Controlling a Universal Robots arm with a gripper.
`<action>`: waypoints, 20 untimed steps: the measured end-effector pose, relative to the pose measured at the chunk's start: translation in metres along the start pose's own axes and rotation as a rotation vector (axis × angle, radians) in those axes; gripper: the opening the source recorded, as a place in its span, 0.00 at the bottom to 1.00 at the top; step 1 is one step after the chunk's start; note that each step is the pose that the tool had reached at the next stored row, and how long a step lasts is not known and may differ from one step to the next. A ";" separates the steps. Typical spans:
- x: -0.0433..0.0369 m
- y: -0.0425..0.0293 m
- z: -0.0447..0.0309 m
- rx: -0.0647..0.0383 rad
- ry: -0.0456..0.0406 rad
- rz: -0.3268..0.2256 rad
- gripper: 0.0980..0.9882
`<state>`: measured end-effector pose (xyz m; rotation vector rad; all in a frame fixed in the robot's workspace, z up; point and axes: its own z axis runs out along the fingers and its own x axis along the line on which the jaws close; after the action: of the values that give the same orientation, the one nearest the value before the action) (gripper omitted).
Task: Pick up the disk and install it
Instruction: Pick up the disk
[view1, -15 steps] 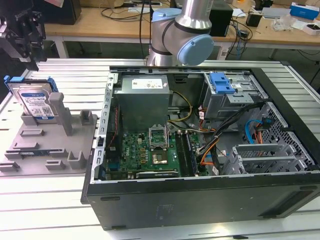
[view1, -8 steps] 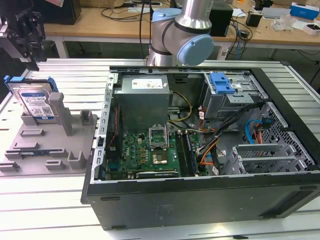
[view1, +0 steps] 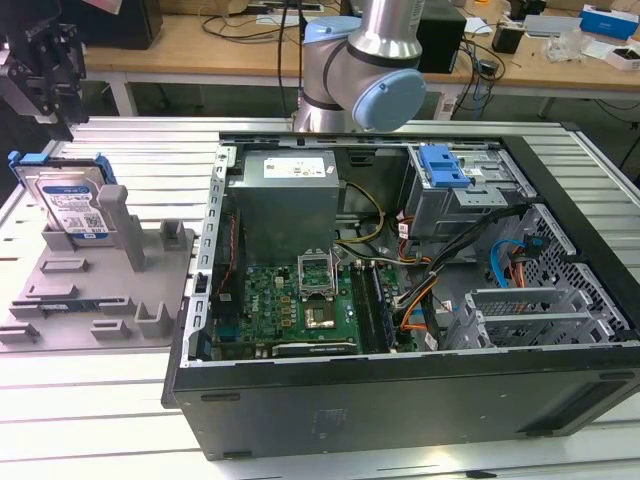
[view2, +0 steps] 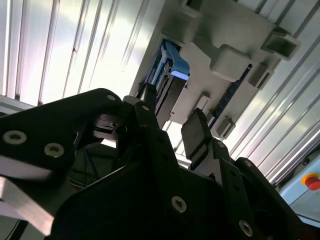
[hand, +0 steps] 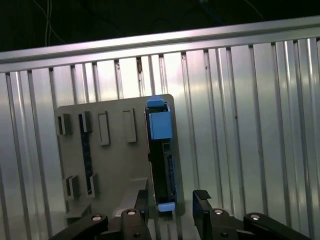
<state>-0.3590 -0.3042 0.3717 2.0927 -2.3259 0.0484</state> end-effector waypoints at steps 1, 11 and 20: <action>-0.0003 0.0022 0.0004 0.000 0.0000 0.000 0.43; 0.0000 0.0251 0.0065 0.002 -0.0009 -0.055 0.43; 0.0018 0.0449 0.0153 0.002 -0.0010 -0.070 0.43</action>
<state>-0.4036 -0.3017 0.3559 2.1736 -2.2519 0.0491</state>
